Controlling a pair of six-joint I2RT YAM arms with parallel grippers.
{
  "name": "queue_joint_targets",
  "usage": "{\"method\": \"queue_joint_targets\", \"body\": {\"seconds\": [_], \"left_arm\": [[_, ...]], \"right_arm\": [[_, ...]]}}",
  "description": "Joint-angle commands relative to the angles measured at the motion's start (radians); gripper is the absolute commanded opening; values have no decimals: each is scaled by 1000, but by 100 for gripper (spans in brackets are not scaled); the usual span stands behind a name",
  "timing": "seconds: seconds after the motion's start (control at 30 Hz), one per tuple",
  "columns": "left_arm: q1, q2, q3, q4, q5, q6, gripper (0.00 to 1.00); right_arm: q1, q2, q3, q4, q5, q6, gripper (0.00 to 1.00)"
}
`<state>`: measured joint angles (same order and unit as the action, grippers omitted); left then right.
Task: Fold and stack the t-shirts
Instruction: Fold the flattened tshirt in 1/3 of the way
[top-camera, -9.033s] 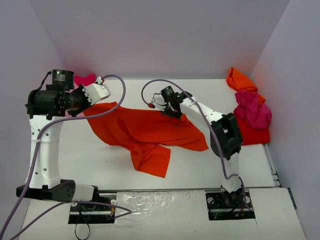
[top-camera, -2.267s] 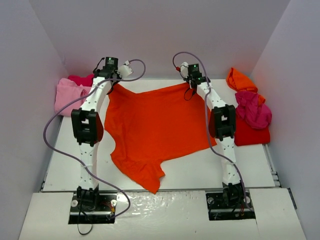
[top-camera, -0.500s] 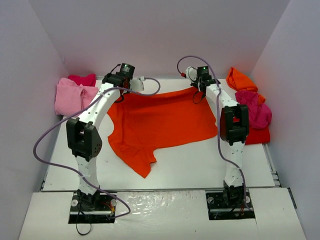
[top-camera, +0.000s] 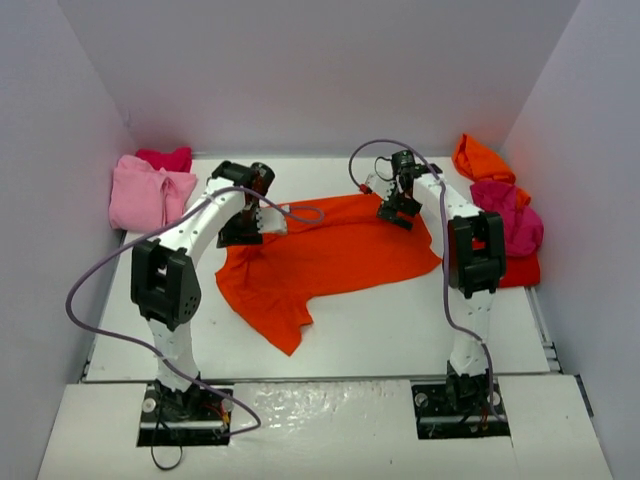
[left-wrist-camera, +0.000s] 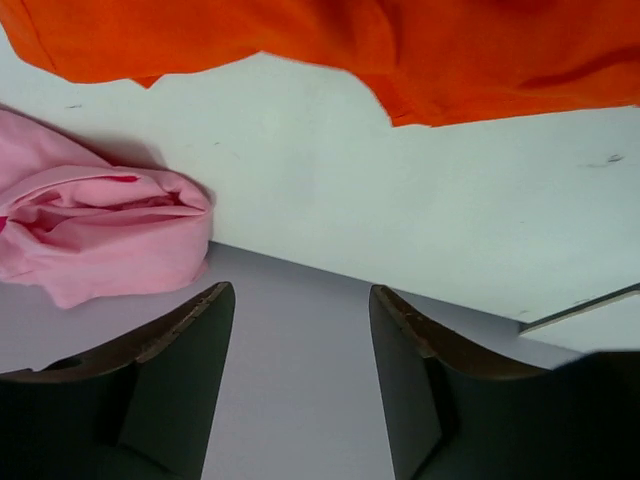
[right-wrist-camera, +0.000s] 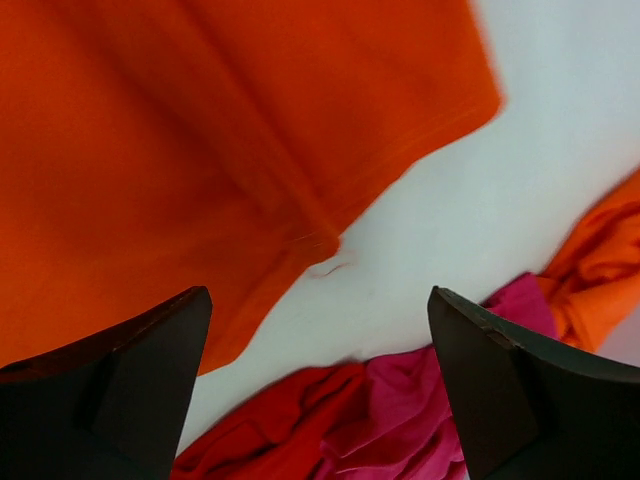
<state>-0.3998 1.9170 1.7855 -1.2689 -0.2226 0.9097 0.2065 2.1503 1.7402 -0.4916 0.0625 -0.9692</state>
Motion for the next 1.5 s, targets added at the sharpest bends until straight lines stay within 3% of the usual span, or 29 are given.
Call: {"method": "queue_joint_targets", "body": {"seconds": [0.0,0.1,0.2,0.27,0.3,0.4,0.5,0.7,1.1,1.47], "left_arm": [[-1,-168,35,-122,171,-45,54],[20,-199,50,-24,176,-59,54],[50,-149,93,76,128,-70,54],[59,-104,119,143,109,-68,48],[60,-77,140,156,105,-67,44],[62,43,252,179,102,-86,15],[67,186,359,204,92,-116,1],[73,337,512,192,151,-138,0],[126,405,507,181,186,-145,0],[206,622,730,-180,316,-81,0]], "right_arm": [[-13,-122,-39,-150,-77,-42,82],[-31,-140,-13,-145,-133,-33,71],[-38,-98,84,-144,-156,3,38],[-37,-42,199,-145,-147,41,5],[-34,-20,243,-145,-140,53,0],[-30,51,370,-155,-128,73,0],[-28,103,434,-156,-128,88,0],[-21,197,485,-156,-178,125,0],[-7,340,570,-153,-224,167,0],[-7,381,521,-157,-137,162,0]]}}
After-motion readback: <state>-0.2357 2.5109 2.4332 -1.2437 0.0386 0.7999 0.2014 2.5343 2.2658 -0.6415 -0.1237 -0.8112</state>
